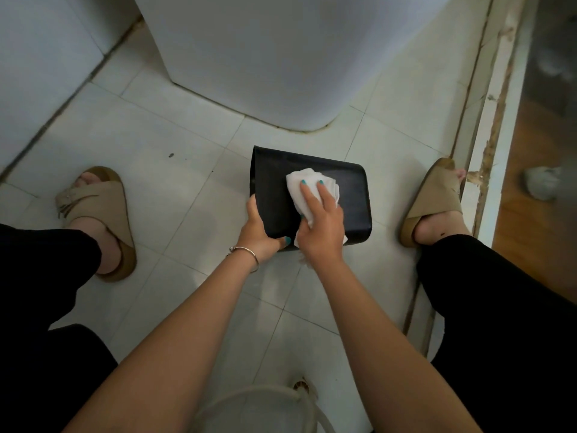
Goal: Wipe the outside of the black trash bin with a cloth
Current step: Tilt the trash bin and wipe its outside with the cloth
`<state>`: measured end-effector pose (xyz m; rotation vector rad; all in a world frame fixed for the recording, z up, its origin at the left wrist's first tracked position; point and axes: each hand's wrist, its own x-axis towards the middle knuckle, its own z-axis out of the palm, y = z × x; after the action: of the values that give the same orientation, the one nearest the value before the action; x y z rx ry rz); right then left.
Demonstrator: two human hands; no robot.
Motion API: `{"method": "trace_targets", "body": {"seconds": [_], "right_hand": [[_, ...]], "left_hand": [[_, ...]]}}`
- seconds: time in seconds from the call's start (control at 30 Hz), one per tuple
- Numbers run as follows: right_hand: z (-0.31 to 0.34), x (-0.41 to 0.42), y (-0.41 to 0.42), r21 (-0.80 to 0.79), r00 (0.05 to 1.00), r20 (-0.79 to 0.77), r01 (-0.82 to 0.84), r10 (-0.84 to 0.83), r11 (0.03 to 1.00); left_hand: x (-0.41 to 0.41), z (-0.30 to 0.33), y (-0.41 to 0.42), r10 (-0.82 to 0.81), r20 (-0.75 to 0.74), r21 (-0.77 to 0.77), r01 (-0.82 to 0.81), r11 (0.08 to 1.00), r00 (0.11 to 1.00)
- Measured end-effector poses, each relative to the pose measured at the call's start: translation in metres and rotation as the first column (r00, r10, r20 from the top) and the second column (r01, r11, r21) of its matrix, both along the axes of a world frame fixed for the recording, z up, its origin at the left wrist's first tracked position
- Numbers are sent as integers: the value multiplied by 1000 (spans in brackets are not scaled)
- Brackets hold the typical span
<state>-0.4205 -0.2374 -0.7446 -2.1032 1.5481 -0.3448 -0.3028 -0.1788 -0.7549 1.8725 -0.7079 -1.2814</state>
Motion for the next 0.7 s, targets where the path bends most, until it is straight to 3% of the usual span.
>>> {"method": "trace_targets", "body": {"seconds": [0.13,0.27,0.43,0.7], "right_hand": [[3,-13,-10,76,981,180,56,-69,996],[18,-19,-14,155,932,303,159,-200,975],[31,-26,-18,217,896,348,210,-276,953],[54,-30,-17,211,873,426,161,-238,964]], "left_hand": [[18,6,-13,59,-181,73,-47,996,982],[23,16,-38,203,-217,56,-195,979,955],[16,32,-61,181,-83,-35,-185,982,980],[43,75,-72,-27,285,-146,71,987,958]]}}
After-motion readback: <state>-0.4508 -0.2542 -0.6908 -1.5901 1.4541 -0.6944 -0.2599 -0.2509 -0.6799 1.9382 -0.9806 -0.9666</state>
